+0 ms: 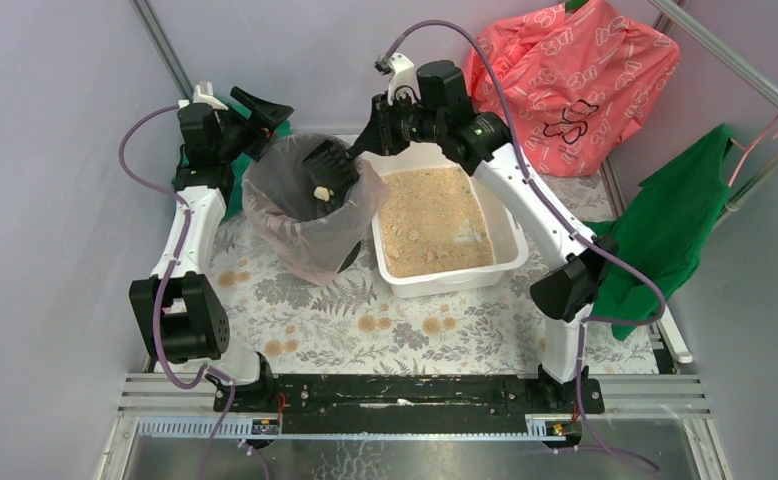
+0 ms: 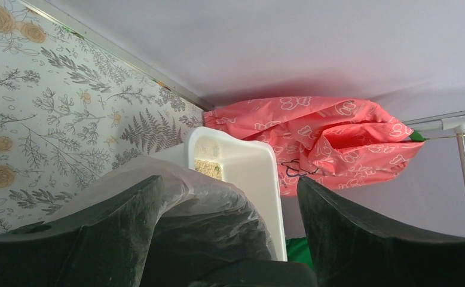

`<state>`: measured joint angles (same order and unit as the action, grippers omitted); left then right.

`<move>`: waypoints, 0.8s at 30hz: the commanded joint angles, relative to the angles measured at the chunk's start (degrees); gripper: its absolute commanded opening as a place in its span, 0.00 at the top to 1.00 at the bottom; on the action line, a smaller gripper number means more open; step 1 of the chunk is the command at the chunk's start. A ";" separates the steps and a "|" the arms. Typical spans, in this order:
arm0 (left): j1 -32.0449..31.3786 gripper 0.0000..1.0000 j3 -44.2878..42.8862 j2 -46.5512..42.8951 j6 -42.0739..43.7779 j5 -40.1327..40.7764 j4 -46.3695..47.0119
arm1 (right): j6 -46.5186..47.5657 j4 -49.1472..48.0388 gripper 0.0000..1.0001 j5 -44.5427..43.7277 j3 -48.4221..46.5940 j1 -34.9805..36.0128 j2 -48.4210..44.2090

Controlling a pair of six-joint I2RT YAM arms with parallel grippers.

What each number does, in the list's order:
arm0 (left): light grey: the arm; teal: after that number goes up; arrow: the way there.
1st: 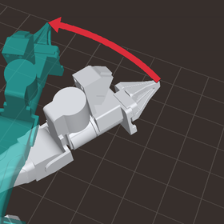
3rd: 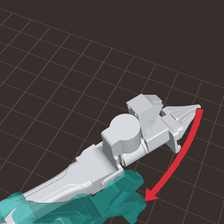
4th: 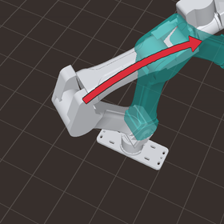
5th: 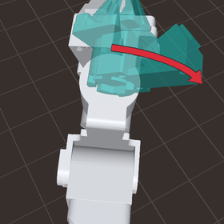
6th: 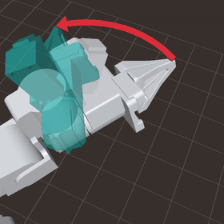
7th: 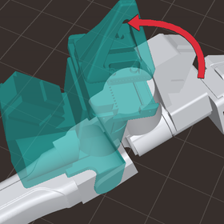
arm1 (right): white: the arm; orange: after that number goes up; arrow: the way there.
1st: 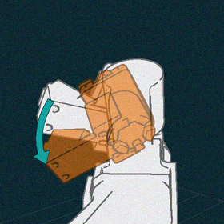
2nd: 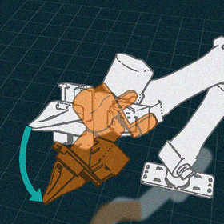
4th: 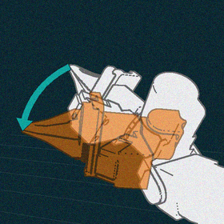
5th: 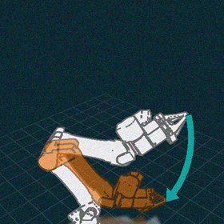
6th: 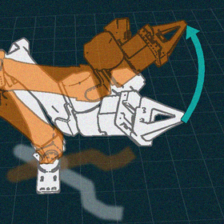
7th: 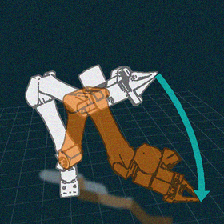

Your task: Clean the litter box

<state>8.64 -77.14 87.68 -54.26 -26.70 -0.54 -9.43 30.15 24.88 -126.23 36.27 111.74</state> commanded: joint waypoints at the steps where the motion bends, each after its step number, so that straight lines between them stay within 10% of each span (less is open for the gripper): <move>1: 0.41 0.09 0.50 -0.13 -1.15 -1.49 4.30 | 6.01 -5.98 1.00 -4.06 -0.32 0.42 -5.75; 19: 0.45 0.09 1.35 -0.84 -1.61 -1.87 5.02 | 1.03 -17.41 1.00 -1.01 8.71 0.36 -11.74; 24: 0.49 0.09 1.26 -0.95 -1.69 -2.08 4.93 | -32.90 -46.41 1.00 13.53 22.38 -12.83 -15.24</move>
<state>8.67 -76.36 87.68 -55.64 -27.66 0.93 -14.17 12.10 27.38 -112.86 34.13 101.65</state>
